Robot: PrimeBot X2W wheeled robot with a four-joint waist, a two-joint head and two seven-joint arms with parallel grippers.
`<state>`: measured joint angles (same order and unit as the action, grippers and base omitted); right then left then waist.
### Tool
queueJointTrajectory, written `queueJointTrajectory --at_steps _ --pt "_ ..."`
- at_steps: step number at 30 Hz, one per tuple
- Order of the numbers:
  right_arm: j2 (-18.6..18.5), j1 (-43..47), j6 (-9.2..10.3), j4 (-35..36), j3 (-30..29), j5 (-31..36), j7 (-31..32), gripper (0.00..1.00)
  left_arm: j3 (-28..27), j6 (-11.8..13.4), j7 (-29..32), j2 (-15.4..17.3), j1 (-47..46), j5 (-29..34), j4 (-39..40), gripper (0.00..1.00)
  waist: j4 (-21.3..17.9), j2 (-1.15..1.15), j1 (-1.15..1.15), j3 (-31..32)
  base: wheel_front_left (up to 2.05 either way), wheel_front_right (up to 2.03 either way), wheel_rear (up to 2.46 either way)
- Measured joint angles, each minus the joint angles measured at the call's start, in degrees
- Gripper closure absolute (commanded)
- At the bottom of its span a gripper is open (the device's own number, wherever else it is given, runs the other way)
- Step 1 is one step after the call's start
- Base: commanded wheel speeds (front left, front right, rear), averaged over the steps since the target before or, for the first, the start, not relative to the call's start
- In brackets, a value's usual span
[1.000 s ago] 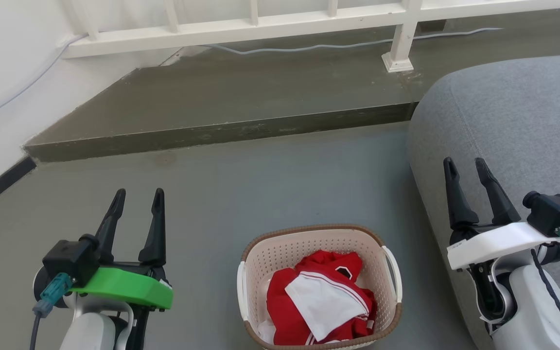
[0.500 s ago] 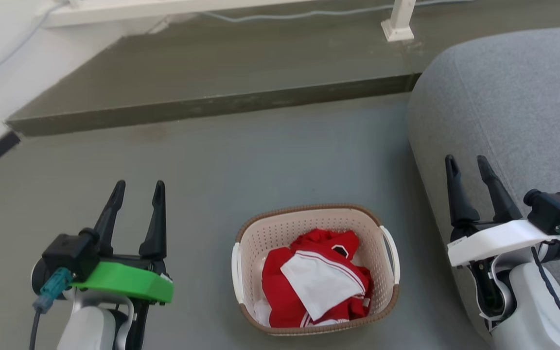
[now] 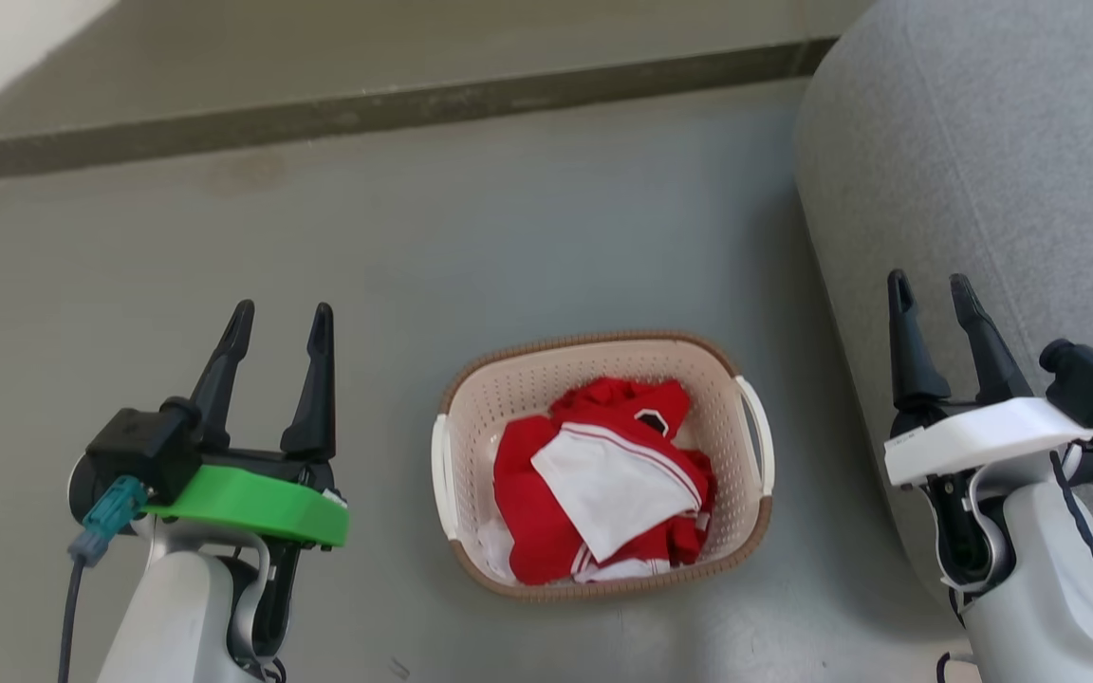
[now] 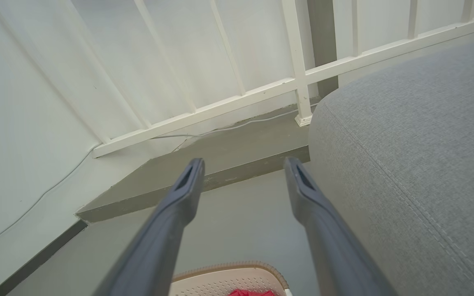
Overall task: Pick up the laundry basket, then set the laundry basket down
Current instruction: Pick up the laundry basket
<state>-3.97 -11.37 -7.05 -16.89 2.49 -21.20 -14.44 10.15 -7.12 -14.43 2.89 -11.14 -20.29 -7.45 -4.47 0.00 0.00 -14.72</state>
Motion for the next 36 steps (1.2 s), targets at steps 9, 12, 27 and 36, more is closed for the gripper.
queueJointTrajectory --at_steps 9,12,27,36 --pt "0.3 -4.0 0.0 -3.8 -0.3 -1.1 0.0 0.0 2.0 0.0 0.0 -0.1 -3.4 -0.9 -4.6 0.0 -0.7 0.0 0.0 -6.2 0.0 0.0 0.0" --pt "0.4 -5.1 0.0 -5.9 -0.3 -1.7 0.0 0.0 2.7 0.0 0.0 -0.1 -5.1 -2.3 -6.9 0.0 -0.9 0.0 0.0 -8.3 0.0 0.0 0.0" --pt "0.4 -13.5 -0.01 -19.4 2.3 -2.1 -0.1 0.0 7.6 0.0 0.0 -0.2 -14.8 -4.1 -18.2 0.0 -1.0 0.0 0.01 -18.7 0.0 0.0 0.0" --pt "0.4 -19.2 -0.01 -27.3 3.1 -2.0 0.6 0.0 11.4 0.0 2.9 -0.4 -21.5 -6.0 -26.2 0.0 0.3 0.0 0.0 -24.5 0.0 0.0 0.0"
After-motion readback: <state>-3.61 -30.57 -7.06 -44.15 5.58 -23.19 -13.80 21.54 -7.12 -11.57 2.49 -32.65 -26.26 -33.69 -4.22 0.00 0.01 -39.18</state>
